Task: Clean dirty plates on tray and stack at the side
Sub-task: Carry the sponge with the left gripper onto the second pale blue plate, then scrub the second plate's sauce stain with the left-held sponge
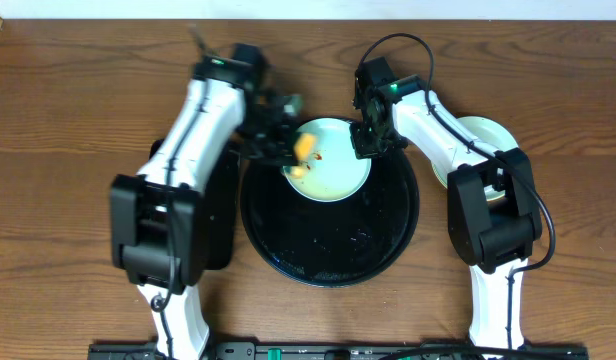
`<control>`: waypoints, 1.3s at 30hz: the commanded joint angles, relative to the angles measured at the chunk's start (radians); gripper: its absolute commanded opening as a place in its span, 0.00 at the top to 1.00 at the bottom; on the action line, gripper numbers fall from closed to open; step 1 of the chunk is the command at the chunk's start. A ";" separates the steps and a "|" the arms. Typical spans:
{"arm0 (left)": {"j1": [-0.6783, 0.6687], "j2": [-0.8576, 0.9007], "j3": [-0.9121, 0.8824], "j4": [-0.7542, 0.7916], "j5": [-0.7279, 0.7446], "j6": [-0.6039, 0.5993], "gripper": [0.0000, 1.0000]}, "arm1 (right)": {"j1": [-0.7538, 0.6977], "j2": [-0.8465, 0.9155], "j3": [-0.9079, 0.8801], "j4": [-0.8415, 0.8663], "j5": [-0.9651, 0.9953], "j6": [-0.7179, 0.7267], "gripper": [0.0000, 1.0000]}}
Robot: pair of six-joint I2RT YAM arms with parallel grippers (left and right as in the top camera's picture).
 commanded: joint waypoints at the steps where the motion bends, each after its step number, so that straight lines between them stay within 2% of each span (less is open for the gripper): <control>1: -0.079 0.013 -0.062 0.138 0.099 -0.063 0.92 | 0.005 0.000 0.002 -0.018 0.029 -0.010 0.99; 7: -0.081 0.050 -0.072 0.304 0.095 -0.151 0.92 | 0.005 0.000 0.002 -0.050 0.026 -0.035 0.99; 12: -0.043 0.130 -0.072 0.295 0.085 -0.169 0.92 | 0.005 0.000 0.002 -0.054 0.026 -0.039 0.99; 17: -0.015 0.211 -0.072 0.251 0.254 -0.169 0.93 | 0.005 0.000 0.002 -0.059 0.026 -0.042 0.99; 24: -0.051 0.235 -0.072 0.315 0.418 -0.176 0.93 | 0.002 0.000 0.002 -0.066 0.026 -0.042 0.99; 27: -0.078 0.238 -0.072 0.338 0.415 -0.187 0.93 | -0.001 0.000 0.002 -0.068 0.026 -0.042 0.99; 32: -0.113 0.257 -0.072 0.340 0.326 -0.255 0.93 | -0.003 0.000 0.002 -0.074 0.026 -0.042 0.99; 39: -0.099 0.303 -0.072 0.323 0.243 -0.315 0.93 | -0.009 0.000 0.002 -0.087 0.026 -0.042 0.99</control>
